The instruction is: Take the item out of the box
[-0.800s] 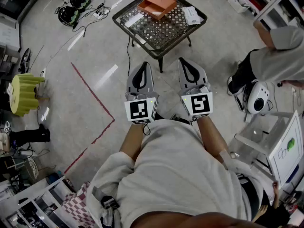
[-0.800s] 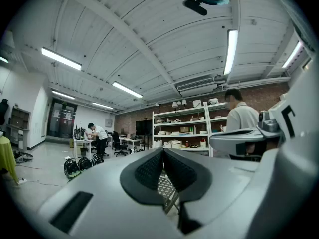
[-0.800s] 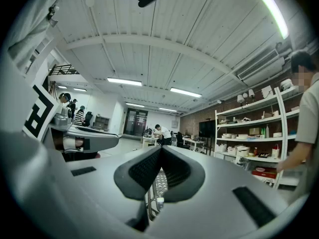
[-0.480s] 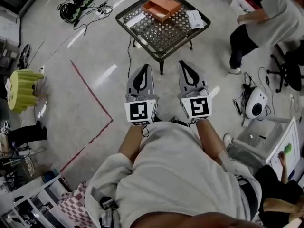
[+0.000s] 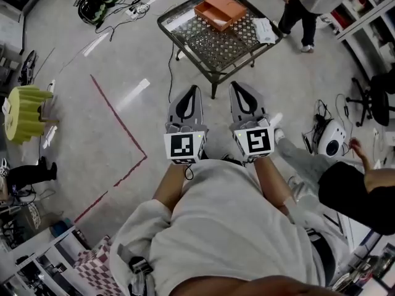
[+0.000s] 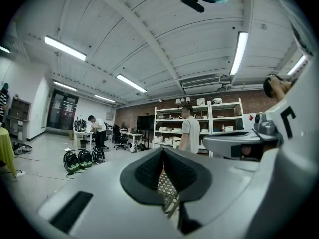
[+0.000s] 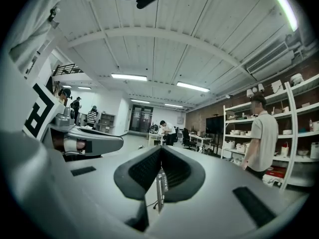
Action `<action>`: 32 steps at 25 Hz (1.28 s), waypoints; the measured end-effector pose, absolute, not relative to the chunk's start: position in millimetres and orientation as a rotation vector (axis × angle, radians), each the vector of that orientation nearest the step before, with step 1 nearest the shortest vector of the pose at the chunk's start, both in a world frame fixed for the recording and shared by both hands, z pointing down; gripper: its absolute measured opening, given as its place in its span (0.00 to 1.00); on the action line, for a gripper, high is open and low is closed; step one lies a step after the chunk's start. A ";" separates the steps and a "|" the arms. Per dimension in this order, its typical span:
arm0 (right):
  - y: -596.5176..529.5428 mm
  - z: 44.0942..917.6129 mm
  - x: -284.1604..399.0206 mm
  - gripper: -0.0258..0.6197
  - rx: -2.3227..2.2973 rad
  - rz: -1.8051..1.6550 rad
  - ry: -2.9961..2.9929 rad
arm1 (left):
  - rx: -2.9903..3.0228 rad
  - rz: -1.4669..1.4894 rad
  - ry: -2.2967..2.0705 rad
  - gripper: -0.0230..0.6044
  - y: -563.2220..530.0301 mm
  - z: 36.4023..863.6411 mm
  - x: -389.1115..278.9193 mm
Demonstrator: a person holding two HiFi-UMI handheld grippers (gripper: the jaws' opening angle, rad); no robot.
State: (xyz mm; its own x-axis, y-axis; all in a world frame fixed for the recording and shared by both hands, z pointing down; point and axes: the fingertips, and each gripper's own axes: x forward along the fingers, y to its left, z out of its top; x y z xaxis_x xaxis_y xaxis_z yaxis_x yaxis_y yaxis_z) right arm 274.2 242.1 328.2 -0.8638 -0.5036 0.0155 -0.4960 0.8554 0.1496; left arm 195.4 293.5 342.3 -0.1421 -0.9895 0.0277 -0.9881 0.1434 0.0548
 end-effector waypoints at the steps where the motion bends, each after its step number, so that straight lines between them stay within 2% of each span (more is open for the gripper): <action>1: 240.3 329.5 265.1 0.05 0.801 -0.218 -2.971 | 2.017 -0.039 -2.329 0.05 292.0 344.2 186.2; 17: 244.3 344.0 124.2 0.05 0.822 -0.195 -2.919 | 2.049 -0.010 -2.212 0.05 297.4 365.8 47.9; 32: 205.5 359.7 80.7 0.05 0.765 -0.183 -2.870 | 2.011 -0.025 -2.171 0.05 255.5 385.2 7.4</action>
State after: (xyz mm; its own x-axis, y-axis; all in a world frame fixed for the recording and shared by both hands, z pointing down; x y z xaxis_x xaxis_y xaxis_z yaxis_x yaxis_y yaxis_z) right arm 80.7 205.5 359.7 -0.8549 -0.5027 0.1280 -0.4824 0.8611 0.1604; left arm 7.4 255.5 385.2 -0.0675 -0.9902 0.1220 -0.9872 0.0840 0.1355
